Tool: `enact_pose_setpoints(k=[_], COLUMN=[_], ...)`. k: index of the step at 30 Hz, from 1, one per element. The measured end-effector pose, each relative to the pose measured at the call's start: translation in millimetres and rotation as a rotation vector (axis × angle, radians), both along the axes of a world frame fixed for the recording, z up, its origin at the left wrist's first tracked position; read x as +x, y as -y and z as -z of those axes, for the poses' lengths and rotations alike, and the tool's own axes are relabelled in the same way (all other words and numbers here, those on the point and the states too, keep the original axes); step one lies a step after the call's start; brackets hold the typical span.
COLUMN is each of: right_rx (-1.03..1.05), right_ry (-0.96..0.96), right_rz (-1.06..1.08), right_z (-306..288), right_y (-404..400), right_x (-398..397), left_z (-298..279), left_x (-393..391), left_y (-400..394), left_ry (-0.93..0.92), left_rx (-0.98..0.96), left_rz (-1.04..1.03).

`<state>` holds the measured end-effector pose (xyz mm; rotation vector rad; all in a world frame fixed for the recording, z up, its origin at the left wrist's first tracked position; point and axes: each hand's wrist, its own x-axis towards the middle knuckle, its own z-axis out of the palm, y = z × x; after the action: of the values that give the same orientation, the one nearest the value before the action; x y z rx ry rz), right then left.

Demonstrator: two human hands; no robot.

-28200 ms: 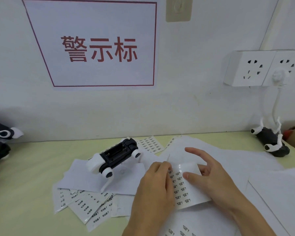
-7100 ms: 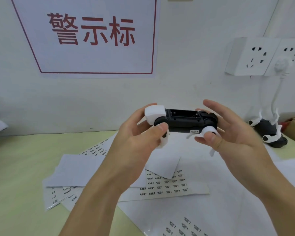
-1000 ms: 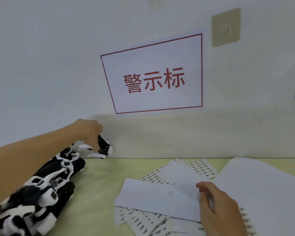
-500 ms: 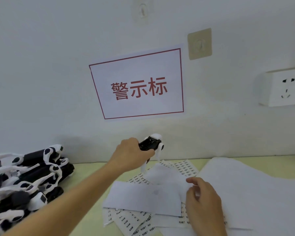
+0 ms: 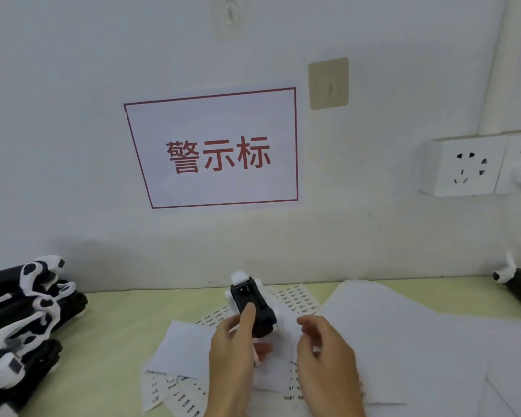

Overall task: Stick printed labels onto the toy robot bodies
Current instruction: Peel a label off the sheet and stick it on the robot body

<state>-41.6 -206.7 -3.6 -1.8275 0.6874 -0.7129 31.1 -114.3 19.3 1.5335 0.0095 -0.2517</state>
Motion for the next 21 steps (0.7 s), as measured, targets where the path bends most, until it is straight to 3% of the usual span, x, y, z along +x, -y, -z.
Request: enact_pose_setpoints(k=[5,14,21], right_rx=[-0.019,-0.061,-0.215], right_ry=[0.032,0.148,0.047], right_rz=[-0.039,-0.081,0.103], right_z=[-1.3,-6.8,4.3], right_y=[-2.3,-3.3,12.3], right_x=[-0.6,-5.3,-4.8], left_z=[4.0,3.1,1.9], left_x=[-5.9,-13.2,-12.1], left_y=[-2.3,11.9,12.3], left_ry=[0.006,-0.059,0.122], left_rx=[-0.173,-0.302,-0.158], left_rz=[0.149,0.307,0.455])
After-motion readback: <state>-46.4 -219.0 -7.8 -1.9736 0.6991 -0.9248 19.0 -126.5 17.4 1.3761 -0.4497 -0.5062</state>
